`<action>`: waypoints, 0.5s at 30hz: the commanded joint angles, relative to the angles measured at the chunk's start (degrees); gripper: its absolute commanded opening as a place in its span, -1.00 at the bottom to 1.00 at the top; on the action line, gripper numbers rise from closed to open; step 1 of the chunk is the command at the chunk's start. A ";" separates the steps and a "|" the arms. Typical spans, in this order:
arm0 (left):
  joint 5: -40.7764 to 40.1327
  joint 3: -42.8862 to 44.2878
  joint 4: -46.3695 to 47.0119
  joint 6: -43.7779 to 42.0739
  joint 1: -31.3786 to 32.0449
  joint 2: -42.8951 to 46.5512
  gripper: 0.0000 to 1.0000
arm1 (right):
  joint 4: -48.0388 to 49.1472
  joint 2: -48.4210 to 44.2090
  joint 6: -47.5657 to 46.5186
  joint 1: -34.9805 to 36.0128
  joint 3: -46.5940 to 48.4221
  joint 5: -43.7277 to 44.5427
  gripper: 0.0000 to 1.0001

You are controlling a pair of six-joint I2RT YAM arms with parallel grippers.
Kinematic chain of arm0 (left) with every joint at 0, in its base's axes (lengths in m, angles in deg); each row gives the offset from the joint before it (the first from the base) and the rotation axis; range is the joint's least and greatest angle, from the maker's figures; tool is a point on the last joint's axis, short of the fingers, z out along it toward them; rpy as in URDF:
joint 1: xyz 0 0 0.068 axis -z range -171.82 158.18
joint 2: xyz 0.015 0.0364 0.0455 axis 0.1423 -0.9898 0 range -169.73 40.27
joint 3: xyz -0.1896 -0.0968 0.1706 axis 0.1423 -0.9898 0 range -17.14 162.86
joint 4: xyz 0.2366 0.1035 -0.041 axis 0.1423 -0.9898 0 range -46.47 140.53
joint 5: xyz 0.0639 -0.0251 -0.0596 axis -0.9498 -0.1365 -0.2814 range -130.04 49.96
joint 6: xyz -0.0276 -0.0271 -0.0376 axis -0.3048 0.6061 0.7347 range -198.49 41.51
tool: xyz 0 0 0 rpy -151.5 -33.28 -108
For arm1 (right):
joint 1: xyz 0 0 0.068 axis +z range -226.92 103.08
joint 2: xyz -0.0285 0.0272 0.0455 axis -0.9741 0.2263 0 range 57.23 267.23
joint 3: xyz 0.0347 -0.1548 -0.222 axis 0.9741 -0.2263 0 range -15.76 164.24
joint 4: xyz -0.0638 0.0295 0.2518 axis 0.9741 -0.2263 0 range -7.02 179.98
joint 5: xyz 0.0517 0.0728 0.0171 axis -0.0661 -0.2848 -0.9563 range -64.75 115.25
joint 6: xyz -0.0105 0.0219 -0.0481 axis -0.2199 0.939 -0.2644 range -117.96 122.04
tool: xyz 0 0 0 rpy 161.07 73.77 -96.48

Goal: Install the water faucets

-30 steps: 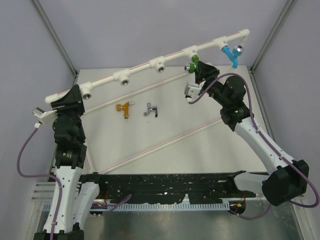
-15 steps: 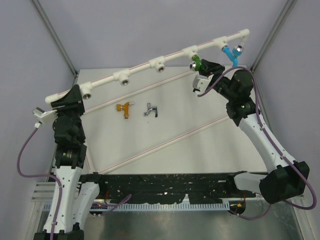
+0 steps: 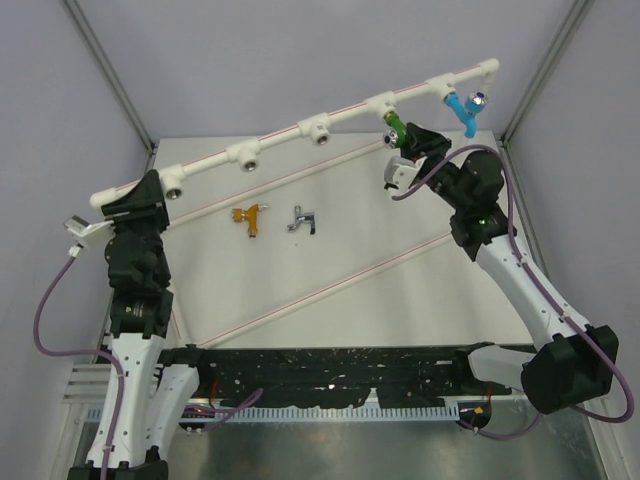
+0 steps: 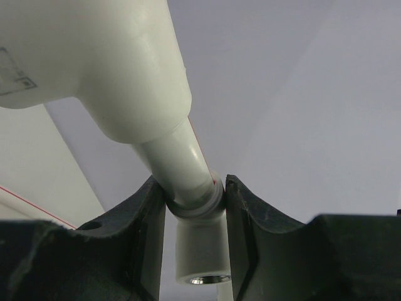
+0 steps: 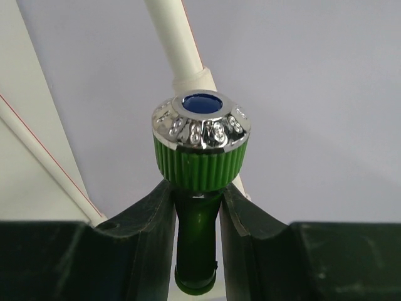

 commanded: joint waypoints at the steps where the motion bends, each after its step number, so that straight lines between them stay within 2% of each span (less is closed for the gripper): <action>1: -0.14 1.96 0.26 -1.03 -0.09 1.73 -1.00 | 2.87 1.04 -3.72 -0.26 -4.67 7.36 -0.90; 4: -0.13 1.96 0.18 -0.86 -0.09 1.91 -1.00 | 6.12 1.04 -4.78 -0.26 -7.39 7.98 -0.90; 10: -0.05 2.13 0.18 -0.86 -0.18 2.00 -1.00 | 7.18 1.13 -5.22 0.18 -6.78 8.33 -0.90; 15: 0.04 2.13 0.18 -0.59 -0.09 2.00 -1.00 | 5.78 0.25 -8.63 3.86 -5.90 12.19 -0.89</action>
